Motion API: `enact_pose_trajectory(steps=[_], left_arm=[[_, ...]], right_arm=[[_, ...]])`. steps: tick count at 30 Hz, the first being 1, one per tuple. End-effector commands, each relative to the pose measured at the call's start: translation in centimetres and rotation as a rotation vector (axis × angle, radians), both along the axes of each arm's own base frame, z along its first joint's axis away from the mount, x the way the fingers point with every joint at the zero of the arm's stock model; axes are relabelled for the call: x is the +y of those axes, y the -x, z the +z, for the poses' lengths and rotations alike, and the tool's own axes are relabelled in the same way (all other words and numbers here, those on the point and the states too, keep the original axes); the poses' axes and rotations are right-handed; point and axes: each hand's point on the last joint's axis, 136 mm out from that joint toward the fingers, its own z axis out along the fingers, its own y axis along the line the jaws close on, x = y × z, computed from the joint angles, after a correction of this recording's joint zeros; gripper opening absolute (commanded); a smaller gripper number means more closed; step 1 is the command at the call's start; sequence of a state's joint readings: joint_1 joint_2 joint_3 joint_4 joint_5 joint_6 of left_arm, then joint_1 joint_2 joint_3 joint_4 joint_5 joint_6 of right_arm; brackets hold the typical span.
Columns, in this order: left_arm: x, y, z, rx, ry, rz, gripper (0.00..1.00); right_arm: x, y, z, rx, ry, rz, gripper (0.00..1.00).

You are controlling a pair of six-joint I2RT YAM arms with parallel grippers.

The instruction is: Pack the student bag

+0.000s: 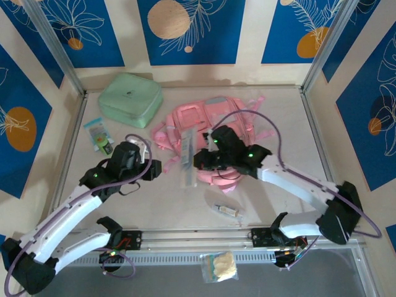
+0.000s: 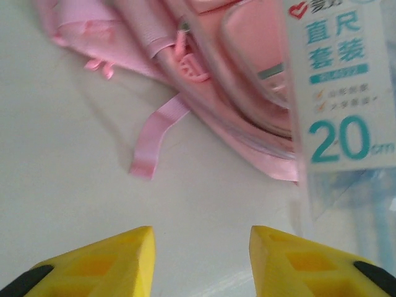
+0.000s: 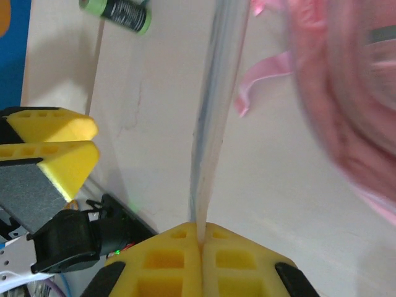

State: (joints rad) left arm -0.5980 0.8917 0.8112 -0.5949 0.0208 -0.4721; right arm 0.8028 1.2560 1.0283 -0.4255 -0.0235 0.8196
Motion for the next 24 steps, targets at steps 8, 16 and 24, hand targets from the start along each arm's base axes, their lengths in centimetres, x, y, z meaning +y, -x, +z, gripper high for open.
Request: enact_pose_trajectory(steps=[8,16,24], left_arm=[[-11.0,-2.2,2.1,-0.170,-0.096,-0.490,0.54],[-17.1,-4.3,-1.2,-0.240,-0.277,-0.710,0.65],[-19.9,-7.4,-5.1,-0.254,-0.460,-0.816,0.69]], right_arm=[[-12.4,1.0,1.2,0.017,0.030,-0.225,0.00],[-18.0,1.5,0.2,0.083,-0.025,-0.395,0.00],[-20.0,0.8,-0.6,0.102,-0.080,-0.474,0.00]])
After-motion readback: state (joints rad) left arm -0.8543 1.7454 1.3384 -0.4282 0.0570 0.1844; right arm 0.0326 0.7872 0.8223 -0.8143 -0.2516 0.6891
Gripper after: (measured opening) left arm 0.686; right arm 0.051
